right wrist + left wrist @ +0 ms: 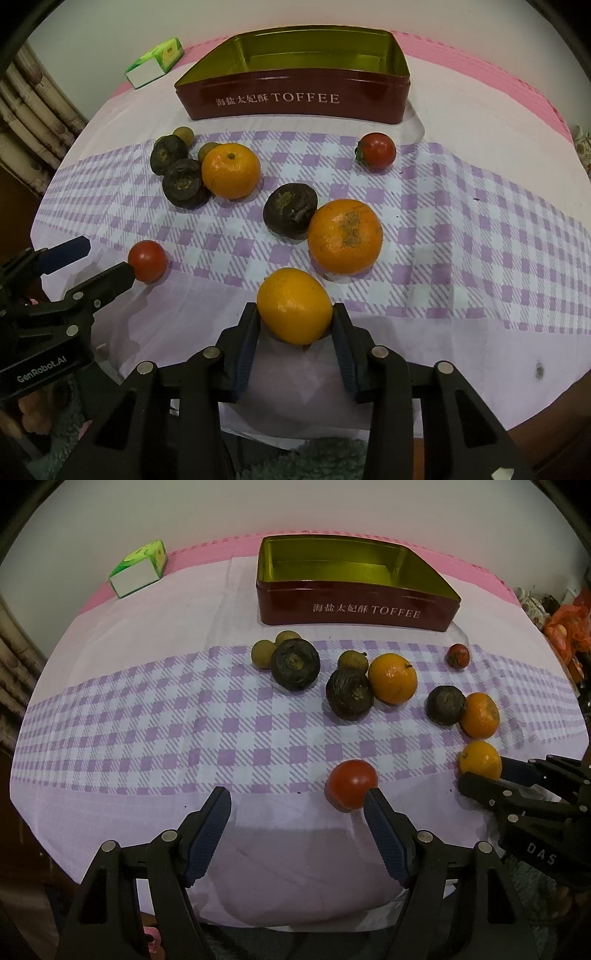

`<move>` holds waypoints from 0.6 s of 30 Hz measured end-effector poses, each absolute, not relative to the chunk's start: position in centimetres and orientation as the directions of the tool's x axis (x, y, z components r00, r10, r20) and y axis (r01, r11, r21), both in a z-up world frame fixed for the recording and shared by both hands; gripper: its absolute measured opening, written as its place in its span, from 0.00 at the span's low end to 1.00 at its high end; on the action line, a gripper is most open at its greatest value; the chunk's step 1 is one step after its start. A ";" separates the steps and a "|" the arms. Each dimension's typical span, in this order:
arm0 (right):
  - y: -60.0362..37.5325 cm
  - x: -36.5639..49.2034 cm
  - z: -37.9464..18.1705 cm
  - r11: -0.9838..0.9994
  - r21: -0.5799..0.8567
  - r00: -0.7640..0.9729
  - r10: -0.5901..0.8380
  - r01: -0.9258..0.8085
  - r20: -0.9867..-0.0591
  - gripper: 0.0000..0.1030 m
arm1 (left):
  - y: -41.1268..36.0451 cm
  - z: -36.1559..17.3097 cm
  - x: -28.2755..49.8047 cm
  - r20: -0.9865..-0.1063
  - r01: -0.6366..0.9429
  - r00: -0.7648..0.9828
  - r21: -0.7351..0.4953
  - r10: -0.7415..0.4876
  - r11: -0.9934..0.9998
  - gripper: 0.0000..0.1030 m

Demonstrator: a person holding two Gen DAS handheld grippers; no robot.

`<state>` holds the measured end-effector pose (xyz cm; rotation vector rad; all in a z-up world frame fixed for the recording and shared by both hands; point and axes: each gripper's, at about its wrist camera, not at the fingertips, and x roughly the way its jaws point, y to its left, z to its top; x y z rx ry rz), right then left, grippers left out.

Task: Organize fruits
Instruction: 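Grasp the yellow orange with the right tool while the left tool grasps the red tomato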

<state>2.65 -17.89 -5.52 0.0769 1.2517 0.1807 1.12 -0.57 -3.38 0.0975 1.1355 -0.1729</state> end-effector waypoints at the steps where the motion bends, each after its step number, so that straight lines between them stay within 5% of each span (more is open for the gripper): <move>1: -17.9 2.6 -5.5 0.983 0.158 0.301 0.177 -0.090 -0.937 0.36 | -0.6 -3.4 1.1 -0.907 0.187 0.411 -0.011 -0.088 0.982 0.72; 18: -20.4 2.0 -4.8 0.986 0.164 0.298 0.165 -0.028 -0.940 0.35 | -2.0 -3.5 0.8 -0.903 0.256 0.408 -0.029 -0.135 0.966 0.72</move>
